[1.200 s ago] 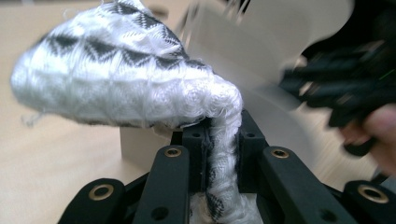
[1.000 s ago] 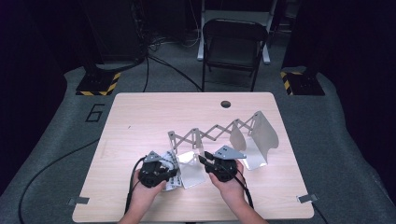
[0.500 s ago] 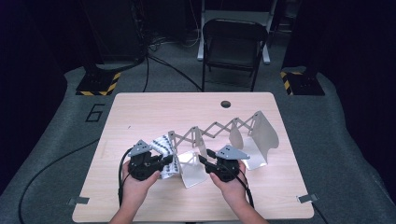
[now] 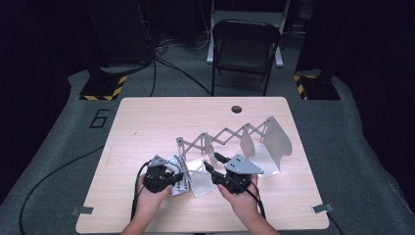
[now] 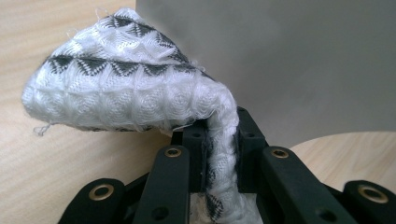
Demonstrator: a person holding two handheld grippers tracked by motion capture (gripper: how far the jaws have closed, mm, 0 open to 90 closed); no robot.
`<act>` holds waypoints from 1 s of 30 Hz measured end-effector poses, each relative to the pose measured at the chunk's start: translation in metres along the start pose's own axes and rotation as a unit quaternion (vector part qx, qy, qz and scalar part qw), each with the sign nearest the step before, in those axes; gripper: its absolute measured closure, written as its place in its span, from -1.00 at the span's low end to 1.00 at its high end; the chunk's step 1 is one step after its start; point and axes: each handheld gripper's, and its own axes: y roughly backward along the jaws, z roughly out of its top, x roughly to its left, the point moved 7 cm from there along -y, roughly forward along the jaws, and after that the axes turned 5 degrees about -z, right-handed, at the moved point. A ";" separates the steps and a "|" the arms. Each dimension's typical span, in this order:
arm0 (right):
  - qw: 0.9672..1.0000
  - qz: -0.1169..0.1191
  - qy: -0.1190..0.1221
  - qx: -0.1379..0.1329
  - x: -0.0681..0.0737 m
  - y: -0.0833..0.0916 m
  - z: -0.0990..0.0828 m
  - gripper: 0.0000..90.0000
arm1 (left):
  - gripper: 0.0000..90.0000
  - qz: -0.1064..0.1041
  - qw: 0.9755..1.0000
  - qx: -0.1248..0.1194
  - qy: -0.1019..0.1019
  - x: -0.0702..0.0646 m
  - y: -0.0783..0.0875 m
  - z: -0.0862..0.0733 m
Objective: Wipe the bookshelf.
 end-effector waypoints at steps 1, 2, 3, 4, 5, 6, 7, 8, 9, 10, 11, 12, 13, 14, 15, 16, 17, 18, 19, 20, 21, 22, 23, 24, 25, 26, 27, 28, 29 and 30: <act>1.000 0.004 0.002 0.004 0.002 -0.001 -0.002 0.17 | 0.75 -0.005 1.000 -0.004 -0.005 -0.001 0.005 0.004; 1.000 0.008 0.003 0.011 0.005 -0.003 -0.005 0.17 | 0.74 -0.006 1.000 -0.011 -0.005 -0.003 0.009 0.008; 1.000 0.012 0.009 0.014 0.007 -0.006 -0.008 0.17 | 0.75 -0.009 1.000 -0.021 -0.007 -0.004 0.014 0.013; 1.000 0.016 0.008 0.024 0.011 -0.008 -0.011 0.17 | 0.75 -0.012 0.999 -0.030 -0.006 -0.006 0.018 0.017; 0.999 0.022 0.013 0.031 0.014 -0.010 -0.014 0.17 | 0.74 -0.015 0.999 -0.037 -0.009 -0.008 0.023 0.021; 0.999 0.031 0.017 0.041 0.017 -0.014 -0.018 0.17 | 0.74 -0.017 0.999 -0.043 -0.012 -0.010 0.027 0.025; 0.998 0.040 0.019 0.049 0.020 -0.017 -0.021 0.17 | 0.74 -0.018 0.998 -0.050 -0.015 -0.012 0.031 0.028; 0.997 0.051 0.020 0.058 0.023 -0.021 -0.025 0.17 | 0.74 -0.021 0.998 -0.055 -0.016 -0.014 0.035 0.031; 0.996 0.061 0.016 0.067 0.026 -0.023 -0.029 0.17 | 0.74 -0.023 0.998 -0.056 -0.020 -0.016 0.038 0.033; 0.995 0.071 0.008 0.075 0.029 -0.026 -0.032 0.17 | 0.74 -0.022 0.998 -0.060 -0.025 -0.018 0.040 0.034; 0.995 0.071 0.008 0.075 0.029 -0.026 -0.032 0.17 | 0.74 -0.022 0.998 -0.060 -0.025 -0.018 0.040 0.034; 0.993 0.086 -0.004 0.086 0.032 -0.029 -0.037 0.17 | 0.74 -0.021 0.997 -0.061 -0.031 -0.020 0.041 0.035; 0.993 0.086 -0.004 0.086 0.032 -0.029 -0.037 0.17 | 0.74 -0.021 0.997 -0.061 -0.031 -0.020 0.041 0.035; 0.991 0.094 -0.022 0.089 0.034 -0.030 -0.039 0.19 | 0.74 -0.020 0.997 -0.061 -0.031 -0.020 0.039 0.033; 0.992 0.094 -0.020 0.087 0.034 -0.030 -0.039 0.19 | 0.74 -0.018 0.998 -0.051 -0.029 -0.016 0.034 0.028; 0.992 0.094 -0.019 0.086 0.034 -0.031 -0.039 0.20 | 0.74 -0.018 0.999 -0.043 -0.024 -0.014 0.030 0.024; 0.991 0.095 -0.024 0.087 0.035 -0.030 -0.039 0.21 | 0.74 -0.018 0.999 -0.043 -0.024 -0.014 0.030 0.024; 0.991 0.097 -0.029 0.086 0.035 -0.030 -0.039 0.21 | 0.74 -0.015 0.999 -0.030 -0.020 -0.009 0.021 0.015; 0.991 0.102 -0.034 0.084 0.036 -0.030 -0.039 0.22 | 0.74 -0.012 1.000 -0.023 -0.018 -0.007 0.016 0.010; 0.990 0.105 -0.036 0.084 0.037 -0.031 -0.039 0.23 | 0.74 -0.011 1.000 -0.011 -0.018 -0.005 0.011 0.004; 0.990 0.108 -0.039 0.085 0.039 -0.031 -0.039 0.23 | 0.74 -0.009 1.000 0.002 -0.019 -0.004 0.006 -0.001; 0.990 0.111 -0.038 0.084 0.040 -0.031 -0.039 0.24 | 0.74 -0.002 1.000 0.012 -0.023 -0.001 0.001 -0.006; 0.989 0.114 -0.042 0.085 0.042 -0.032 -0.040 0.24 | 0.74 -0.002 1.000 0.012 -0.023 -0.001 0.001 -0.006; 0.989 0.118 -0.039 0.085 0.045 -0.033 -0.041 0.24 | 0.74 0.009 0.999 0.026 -0.022 0.005 -0.006 -0.012; 0.988 0.121 -0.037 0.087 0.047 -0.033 -0.041 0.24 | 0.74 0.006 1.000 0.029 -0.010 0.007 -0.008 -0.013; 0.988 0.123 -0.036 0.089 0.050 -0.034 -0.042 0.24 | 0.74 0.002 1.000 0.030 -0.002 0.008 -0.008 -0.014; 0.988 0.125 -0.034 0.090 0.051 -0.034 -0.043 0.23 | 0.74 -0.003 1.000 0.030 0.001 0.008 -0.006 -0.013; 0.988 0.124 -0.033 0.091 0.052 -0.034 -0.043 0.23 | 0.74 -0.003 1.000 0.027 0.001 0.007 -0.004 -0.012; 0.987 0.127 -0.030 0.090 0.052 -0.034 -0.043 0.23 | 0.74 -0.003 1.000 0.022 -0.006 0.005 -0.001 -0.009; 0.987 0.126 -0.031 0.092 0.052 -0.034 -0.043 0.23 | 0.74 -0.007 1.000 0.021 -0.011 0.002 0.004 -0.006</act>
